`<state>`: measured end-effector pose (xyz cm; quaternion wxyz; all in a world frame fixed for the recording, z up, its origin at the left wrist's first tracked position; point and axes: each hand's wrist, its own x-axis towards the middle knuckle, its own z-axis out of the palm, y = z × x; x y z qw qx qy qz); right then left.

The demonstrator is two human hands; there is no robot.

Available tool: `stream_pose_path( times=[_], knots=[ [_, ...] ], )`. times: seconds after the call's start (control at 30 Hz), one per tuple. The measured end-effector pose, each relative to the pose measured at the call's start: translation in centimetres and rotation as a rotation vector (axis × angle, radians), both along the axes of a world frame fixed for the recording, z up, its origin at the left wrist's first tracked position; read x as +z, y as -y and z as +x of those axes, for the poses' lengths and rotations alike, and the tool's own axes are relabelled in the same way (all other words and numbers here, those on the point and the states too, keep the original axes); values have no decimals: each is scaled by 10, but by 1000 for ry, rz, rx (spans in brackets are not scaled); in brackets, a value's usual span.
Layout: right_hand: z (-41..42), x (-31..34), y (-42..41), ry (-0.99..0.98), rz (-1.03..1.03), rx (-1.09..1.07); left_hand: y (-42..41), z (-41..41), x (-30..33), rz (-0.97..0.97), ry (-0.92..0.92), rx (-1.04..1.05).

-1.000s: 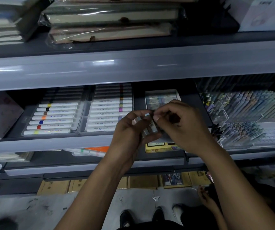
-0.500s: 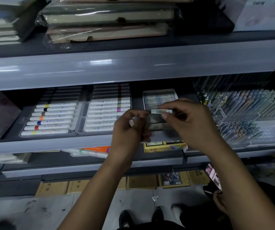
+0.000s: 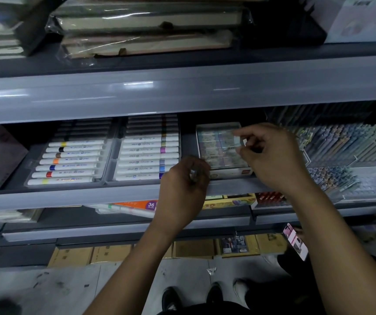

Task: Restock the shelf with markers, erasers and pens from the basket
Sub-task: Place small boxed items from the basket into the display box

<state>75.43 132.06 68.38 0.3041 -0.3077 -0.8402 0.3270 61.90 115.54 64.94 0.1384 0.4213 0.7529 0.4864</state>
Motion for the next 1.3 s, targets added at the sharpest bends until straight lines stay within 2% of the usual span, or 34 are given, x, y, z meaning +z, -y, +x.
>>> stream_pose_path(
  times=[0.23,0.37,0.73,0.8,1.0,1.13,1.3],
  knots=[
    [-6,4,-2,242,205,83,0,1,4,-5,-5,-13],
    [-7,0,-6,317,220,103,0,0,4,-8,-6,-17],
    [-7,-5,-7,284,231,8,0,1,4,-10,42,-23],
    [-6,-6,-7,284,234,-2,0,2,5,-22,160,-10],
    [-2,-5,5,164,279,-26,5,4,22,135,831,-66],
    [-2,-1,20,92,228,-7,4,5,31,225,1064,-134],
    [-3,4,38,21,160,48,5,4,33,265,1224,-186]
  ],
)
